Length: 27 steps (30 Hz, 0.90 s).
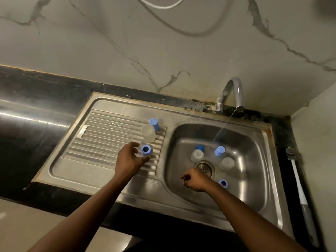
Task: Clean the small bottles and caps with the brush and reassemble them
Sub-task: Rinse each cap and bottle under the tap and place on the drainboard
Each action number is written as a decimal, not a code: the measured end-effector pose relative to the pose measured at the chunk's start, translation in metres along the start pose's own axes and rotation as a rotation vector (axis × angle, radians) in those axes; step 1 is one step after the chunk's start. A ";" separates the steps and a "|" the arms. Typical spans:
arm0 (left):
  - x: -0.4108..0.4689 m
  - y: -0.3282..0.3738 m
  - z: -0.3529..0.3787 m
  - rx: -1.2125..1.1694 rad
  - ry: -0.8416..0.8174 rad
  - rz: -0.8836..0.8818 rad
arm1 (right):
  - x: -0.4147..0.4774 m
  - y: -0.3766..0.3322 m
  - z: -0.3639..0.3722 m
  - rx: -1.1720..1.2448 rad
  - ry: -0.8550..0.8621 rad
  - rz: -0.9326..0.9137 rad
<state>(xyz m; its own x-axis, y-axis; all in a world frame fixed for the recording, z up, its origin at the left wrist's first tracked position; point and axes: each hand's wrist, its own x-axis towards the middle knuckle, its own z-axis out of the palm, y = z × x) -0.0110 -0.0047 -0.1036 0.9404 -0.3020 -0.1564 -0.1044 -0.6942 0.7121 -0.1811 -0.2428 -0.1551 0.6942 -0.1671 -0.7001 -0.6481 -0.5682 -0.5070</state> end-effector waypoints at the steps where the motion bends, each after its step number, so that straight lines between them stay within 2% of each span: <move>1: -0.004 0.001 -0.002 0.000 0.001 0.005 | 0.005 -0.002 0.005 -0.073 -0.044 0.010; 4: -0.019 0.006 -0.006 -0.002 -0.013 0.021 | 0.020 -0.006 0.021 -0.214 -0.152 0.020; 7: -0.030 0.007 -0.009 -0.008 -0.034 0.016 | 0.034 -0.007 0.041 -0.257 -0.174 0.051; 11: -0.035 0.009 -0.014 -0.031 -0.064 0.029 | 0.040 -0.009 0.052 -0.237 -0.071 0.085; 15: -0.035 0.022 -0.011 -0.055 -0.080 0.050 | 0.035 -0.006 0.040 -0.132 0.120 0.043; 20: -0.028 0.054 0.013 -0.066 -0.153 0.105 | 0.007 -0.008 -0.012 0.106 0.389 -0.078; 23: -0.022 0.082 0.034 -0.070 -0.212 0.161 | -0.010 -0.004 -0.050 0.382 0.561 -0.146; 27: -0.010 0.121 0.067 -0.089 -0.285 0.243 | -0.032 -0.001 -0.104 0.718 0.691 -0.164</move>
<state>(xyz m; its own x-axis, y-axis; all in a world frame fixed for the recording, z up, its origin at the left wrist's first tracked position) -0.0547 -0.1292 -0.0614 0.7626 -0.6291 -0.1508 -0.2730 -0.5243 0.8066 -0.1706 -0.3207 -0.0801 0.6734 -0.6899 -0.2656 -0.4055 -0.0443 -0.9130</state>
